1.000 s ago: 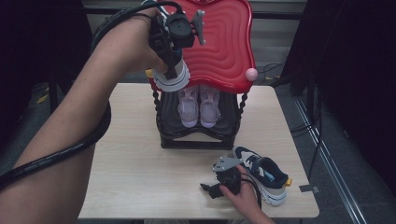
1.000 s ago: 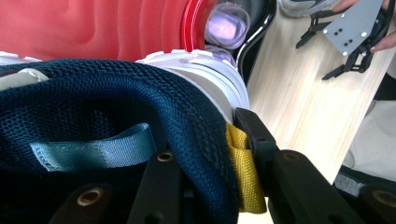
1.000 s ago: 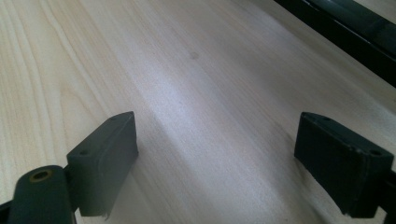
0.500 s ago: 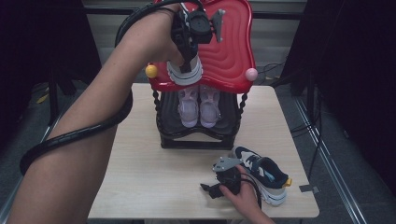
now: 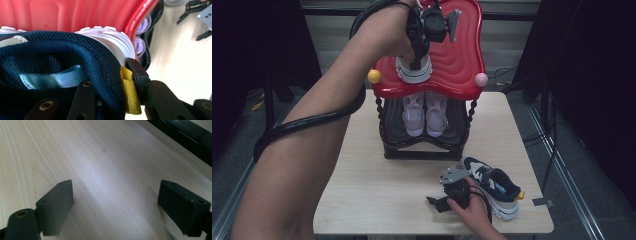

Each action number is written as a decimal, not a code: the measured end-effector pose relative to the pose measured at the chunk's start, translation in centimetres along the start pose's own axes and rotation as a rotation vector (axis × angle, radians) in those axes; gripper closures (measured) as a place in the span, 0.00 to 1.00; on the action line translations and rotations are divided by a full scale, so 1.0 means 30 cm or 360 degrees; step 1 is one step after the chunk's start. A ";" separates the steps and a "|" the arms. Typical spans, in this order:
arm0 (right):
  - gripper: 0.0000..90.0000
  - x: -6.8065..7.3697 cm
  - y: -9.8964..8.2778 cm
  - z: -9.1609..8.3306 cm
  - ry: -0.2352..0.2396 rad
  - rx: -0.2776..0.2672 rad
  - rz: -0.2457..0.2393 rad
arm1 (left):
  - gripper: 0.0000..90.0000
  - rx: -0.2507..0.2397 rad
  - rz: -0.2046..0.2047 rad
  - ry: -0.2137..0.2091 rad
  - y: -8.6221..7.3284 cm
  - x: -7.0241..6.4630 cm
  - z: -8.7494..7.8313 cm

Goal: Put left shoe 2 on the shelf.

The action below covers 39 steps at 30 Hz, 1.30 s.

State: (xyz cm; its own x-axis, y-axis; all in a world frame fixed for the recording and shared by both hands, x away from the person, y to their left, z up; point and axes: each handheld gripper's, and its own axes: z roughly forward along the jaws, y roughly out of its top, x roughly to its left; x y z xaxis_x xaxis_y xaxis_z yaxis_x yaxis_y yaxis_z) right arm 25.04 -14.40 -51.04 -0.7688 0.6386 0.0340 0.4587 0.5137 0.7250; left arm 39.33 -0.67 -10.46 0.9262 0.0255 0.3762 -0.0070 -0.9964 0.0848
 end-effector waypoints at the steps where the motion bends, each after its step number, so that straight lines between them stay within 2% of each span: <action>1: 0.14 0.000 0.000 0.000 0.0000 0.0000 0.0000 | 0.79 0.0000 0.0000 0.0000 0.000 0.000 0.000; 10: 0.14 0.000 0.000 0.000 0.0000 0.0000 -0.0001 | 0.78 0.0015 0.0077 0.0011 0.029 0.025 0.028; 14: 0.14 0.000 0.000 0.000 0.0000 0.0000 0.0000 | 0.78 -0.0005 0.0070 0.0013 0.021 0.028 0.033; 18: 0.14 0.000 0.000 0.000 0.0000 0.0000 -0.0001 | 0.78 0.0007 0.0081 0.0019 0.019 0.026 0.036; 32: 0.14 0.000 0.000 0.000 0.0000 0.0000 -0.0002 | 0.75 -0.0007 0.0036 0.0047 0.013 0.027 0.032; 39: 0.14 0.000 0.000 0.000 0.0000 -0.0001 -0.0001 | 0.66 -0.0023 -0.0037 0.0074 0.008 0.033 0.030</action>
State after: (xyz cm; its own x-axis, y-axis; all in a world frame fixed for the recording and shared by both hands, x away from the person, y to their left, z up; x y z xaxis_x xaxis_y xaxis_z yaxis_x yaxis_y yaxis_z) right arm 25.05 -14.40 -51.04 -0.7691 0.6383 0.0332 0.4579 0.5140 0.7253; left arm 40.60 -0.97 -10.91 0.9077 0.0527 0.4162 0.0087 -0.9942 0.1070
